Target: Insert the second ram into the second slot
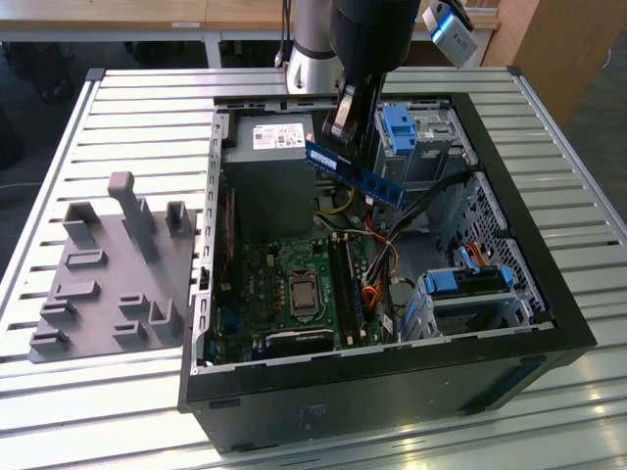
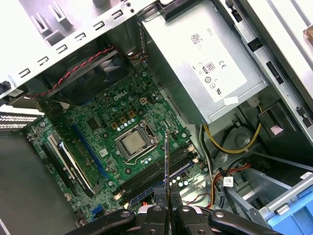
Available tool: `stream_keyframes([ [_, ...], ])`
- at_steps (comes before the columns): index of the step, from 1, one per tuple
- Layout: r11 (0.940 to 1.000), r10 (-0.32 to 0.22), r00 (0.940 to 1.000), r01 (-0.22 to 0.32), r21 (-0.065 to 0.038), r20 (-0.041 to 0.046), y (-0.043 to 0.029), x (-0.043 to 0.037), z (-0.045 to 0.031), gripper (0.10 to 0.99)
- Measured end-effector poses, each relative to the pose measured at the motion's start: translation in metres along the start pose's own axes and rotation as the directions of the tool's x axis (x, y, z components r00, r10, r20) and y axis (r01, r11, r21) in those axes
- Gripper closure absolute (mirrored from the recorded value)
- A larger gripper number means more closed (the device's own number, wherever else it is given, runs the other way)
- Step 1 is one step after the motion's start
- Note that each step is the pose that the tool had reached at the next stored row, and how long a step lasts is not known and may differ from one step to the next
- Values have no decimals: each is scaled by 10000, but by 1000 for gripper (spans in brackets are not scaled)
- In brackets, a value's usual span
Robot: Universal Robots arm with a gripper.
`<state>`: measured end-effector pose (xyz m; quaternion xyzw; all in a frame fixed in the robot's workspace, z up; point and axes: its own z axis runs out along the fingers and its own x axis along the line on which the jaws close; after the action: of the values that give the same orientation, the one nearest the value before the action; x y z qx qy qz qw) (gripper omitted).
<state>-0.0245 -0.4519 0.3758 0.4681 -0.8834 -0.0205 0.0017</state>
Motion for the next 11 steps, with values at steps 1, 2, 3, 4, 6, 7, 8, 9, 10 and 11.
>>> stream_keyframes([
  [1,10000,6,10000,-6,0,0,0,0,0,949],
  [2,10000,14,10000,-14,0,1,0,0,0,949],
  [3,10000,21,10000,-21,0,1,0,0,0,949],
  [4,10000,27,10000,-27,0,1,0,0,0,949],
  [6,10000,41,10000,-41,1,2,0,0,0,949],
  [7,10000,47,10000,-47,0,2,0,0,0,949],
  [8,10000,53,10000,-53,1,2,0,0,0,949],
  [9,10000,60,10000,-60,1,2,0,0,0,949],
  [10,10000,66,10000,-66,1,2,0,0,0,949],
  [11,10000,71,10000,-71,1,3,0,0,0,949],
])
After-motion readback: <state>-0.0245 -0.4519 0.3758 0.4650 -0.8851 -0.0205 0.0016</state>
